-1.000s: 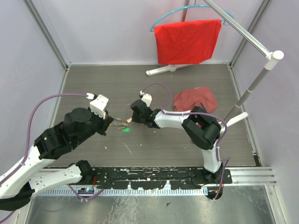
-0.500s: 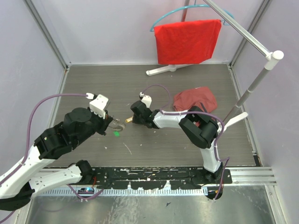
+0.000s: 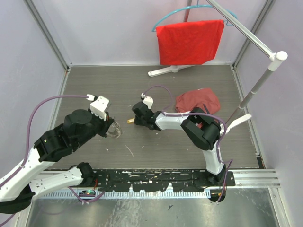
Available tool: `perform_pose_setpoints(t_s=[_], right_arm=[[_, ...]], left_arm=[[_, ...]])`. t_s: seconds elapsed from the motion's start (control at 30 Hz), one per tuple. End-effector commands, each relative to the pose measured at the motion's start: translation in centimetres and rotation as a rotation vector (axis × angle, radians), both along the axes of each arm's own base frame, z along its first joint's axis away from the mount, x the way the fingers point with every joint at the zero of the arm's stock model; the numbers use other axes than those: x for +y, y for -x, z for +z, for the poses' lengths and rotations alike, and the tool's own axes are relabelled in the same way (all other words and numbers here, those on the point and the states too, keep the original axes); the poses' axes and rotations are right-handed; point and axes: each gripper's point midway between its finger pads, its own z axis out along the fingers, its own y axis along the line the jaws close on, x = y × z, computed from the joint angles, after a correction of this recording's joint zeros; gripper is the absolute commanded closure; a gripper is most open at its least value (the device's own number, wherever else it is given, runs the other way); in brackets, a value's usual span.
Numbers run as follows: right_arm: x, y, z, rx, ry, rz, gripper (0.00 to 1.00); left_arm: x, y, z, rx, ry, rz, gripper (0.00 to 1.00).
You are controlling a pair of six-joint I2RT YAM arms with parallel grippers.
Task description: Put the keys on the keyring
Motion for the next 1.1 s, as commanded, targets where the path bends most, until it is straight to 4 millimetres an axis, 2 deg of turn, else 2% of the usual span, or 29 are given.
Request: perform_pose_setpoints(t_s=[0.0, 0.03, 0.27, 0.6, 0.73, 0.9, 0.97, 1.07], right_arm=[[1.6, -1.3, 2.4, -0.065, -0.071, 0.005, 0.96], [1.5, -1.4, 2.7, -0.075, -0.068, 0.007, 0.99], [0.2, -1.4, 6.9, -0.208, -0.012, 0.097, 0.99], [-4.0, 1.5, 13.0, -0.348, -0.017, 0.257, 0.99], [-6.6, 2.6, 16.8, -0.472, 0.020, 0.310, 0.99], [-8.3, 5.4, 21.9, -0.600, 0.038, 0.497, 0.99], [-8.7, 6.8, 23.5, -0.615, 0.055, 0.569, 0.99], [-10.7, 7.7, 25.8, -0.581, 0.102, 0.560, 0.99]], left_arm=[[-0.1, 0.0, 1.9, -0.042, 0.055, -0.002, 1.00], [0.0, -0.1, 2.0, -0.043, 0.059, 0.005, 1.00], [-0.2, 0.0, 3.5, -0.040, 0.127, 0.021, 1.00], [-1.6, 0.7, 5.0, -0.063, 0.215, -0.056, 1.00], [-2.4, 1.1, 5.8, -0.082, 0.231, -0.112, 1.00], [-4.1, 1.8, 6.9, -0.106, 0.237, -0.223, 1.00], [-4.7, 1.8, 7.3, -0.115, 0.238, -0.249, 1.00], [-5.4, 1.9, 8.1, -0.148, 0.234, -0.295, 1.00]])
